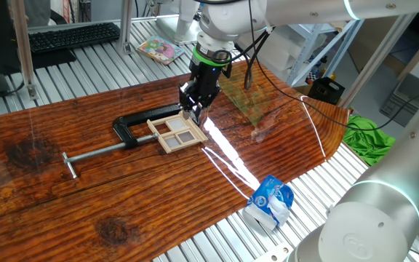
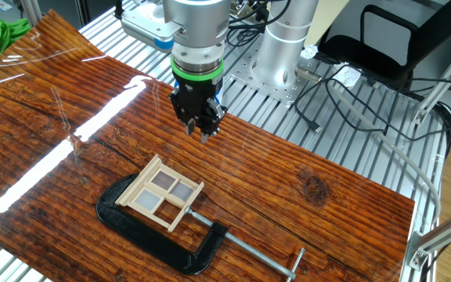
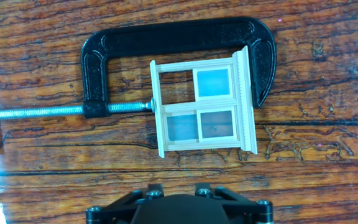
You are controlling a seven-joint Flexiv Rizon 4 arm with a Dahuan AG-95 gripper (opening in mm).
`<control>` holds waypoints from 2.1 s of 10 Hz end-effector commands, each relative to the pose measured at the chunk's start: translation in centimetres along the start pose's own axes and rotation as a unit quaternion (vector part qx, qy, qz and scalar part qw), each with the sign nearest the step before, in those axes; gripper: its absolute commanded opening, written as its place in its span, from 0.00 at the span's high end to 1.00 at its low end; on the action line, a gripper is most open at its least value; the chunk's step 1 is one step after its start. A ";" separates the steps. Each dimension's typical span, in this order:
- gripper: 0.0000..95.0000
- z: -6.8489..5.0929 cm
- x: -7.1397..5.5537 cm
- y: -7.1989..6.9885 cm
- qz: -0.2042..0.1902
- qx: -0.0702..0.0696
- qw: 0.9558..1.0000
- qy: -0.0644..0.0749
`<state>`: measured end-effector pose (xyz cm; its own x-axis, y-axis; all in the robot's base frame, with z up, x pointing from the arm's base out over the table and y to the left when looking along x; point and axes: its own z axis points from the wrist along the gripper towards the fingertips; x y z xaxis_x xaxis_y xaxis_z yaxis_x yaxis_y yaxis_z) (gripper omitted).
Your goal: Open a sliding window
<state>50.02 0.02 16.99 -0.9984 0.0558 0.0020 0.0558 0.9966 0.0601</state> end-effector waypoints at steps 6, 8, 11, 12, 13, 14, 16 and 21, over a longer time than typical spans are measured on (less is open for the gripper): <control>1.00 0.1 0.0 0.0 -0.005 0.001 1.000 -0.001; 1.00 0.6 -0.2 0.1 -0.007 0.001 1.000 -0.005; 1.00 1.2 -0.5 0.0 -0.009 0.002 1.000 -0.007; 1.00 1.5 -0.7 -0.3 -0.012 0.002 1.000 -0.008; 1.00 1.9 -0.9 -0.5 -0.014 0.002 1.000 -0.009; 1.00 2.3 -1.1 -0.7 -0.015 0.002 1.000 -0.010; 1.00 3.0 -1.5 -0.8 -0.018 0.001 1.000 -0.011; 1.00 5.0 -3.1 -1.5 -0.036 0.001 0.999 -0.013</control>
<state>53.17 -1.45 11.83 -0.9995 -0.0165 -0.0282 -0.0180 0.9982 0.0565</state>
